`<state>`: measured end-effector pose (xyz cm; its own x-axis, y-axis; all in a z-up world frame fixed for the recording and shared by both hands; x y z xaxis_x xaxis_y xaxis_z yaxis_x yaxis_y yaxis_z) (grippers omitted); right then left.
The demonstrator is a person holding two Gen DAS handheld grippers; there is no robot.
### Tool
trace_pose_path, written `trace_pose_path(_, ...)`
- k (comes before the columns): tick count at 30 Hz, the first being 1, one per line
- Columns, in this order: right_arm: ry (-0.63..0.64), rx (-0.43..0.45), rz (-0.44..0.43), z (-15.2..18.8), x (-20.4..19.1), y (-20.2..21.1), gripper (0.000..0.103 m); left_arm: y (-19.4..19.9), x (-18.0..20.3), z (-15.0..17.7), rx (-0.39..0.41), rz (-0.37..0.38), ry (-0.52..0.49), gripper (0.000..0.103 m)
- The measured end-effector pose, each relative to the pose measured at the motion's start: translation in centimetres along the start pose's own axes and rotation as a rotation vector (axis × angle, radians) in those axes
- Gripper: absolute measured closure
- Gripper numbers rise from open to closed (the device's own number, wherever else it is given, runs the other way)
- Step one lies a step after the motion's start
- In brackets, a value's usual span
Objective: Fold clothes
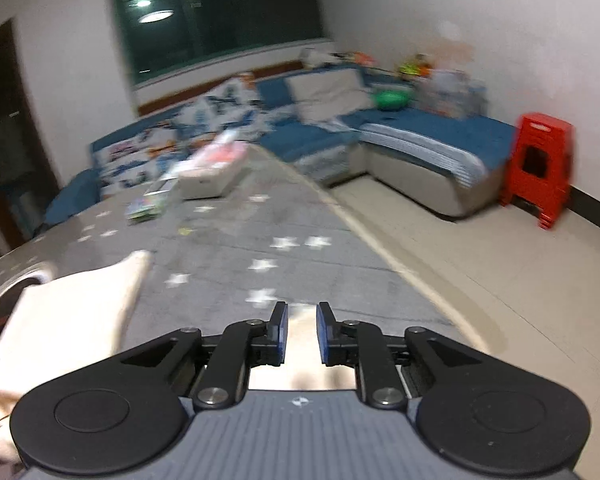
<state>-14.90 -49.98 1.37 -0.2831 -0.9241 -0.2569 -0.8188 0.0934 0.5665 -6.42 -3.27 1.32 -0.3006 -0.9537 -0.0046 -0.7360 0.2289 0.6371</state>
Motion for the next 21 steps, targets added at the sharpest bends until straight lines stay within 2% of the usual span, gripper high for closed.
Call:
trace_pose_path(5,0.12,-0.067,-0.208,0.5,-6.6,-0.4,0.084,0.1,5.2,0.3,0.006,0.122,-0.123,0.083)
trace_pose_path(7,0.189,-0.108,-0.3,1.4,-9.7,-0.5,0.081,0.0,6.9,0.5,0.006,0.156,-0.166,0.066)
trace_pose_path(8,0.224,-0.128,-0.346,2.0,-11.3,-0.4,0.08,-0.3,7.2,0.6,0.002,0.152,-0.177,0.066)
trace_pose_path(11,0.32,-0.185,-0.47,3.5,-15.6,-0.2,0.074,-1.0,7.9,1.2,-0.013,0.166,-0.213,0.066)
trace_pose_path(14,0.436,-0.247,-0.575,5.6,-19.7,0.1,0.069,-1.8,8.0,1.9,-0.026,0.155,-0.237,0.072)
trace_pose_path(15,0.468,-0.266,-0.593,6.3,-20.7,0.1,0.069,-2.1,8.0,2.1,-0.029,0.15,-0.242,0.083)
trace_pose_path(16,0.5,-0.286,-0.611,7.0,-21.6,0.2,0.068,-2.2,7.9,2.2,-0.031,0.147,-0.241,0.086)
trace_pose_path(21,0.624,-0.323,-0.656,9.4,-25.1,0.1,0.067,-0.5,7.7,2.0,0.019,0.17,-0.227,0.092)
Point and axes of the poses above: each gripper's, at about its wrist camera, not at the fingertips, and y roughly against the way its jaws point, x to its right, z to its underside, the point moved 8 cm from there along -y, roughly the way its jaws point, and after that the axes turned 7 degrees about -z, right-handed, at the moved point
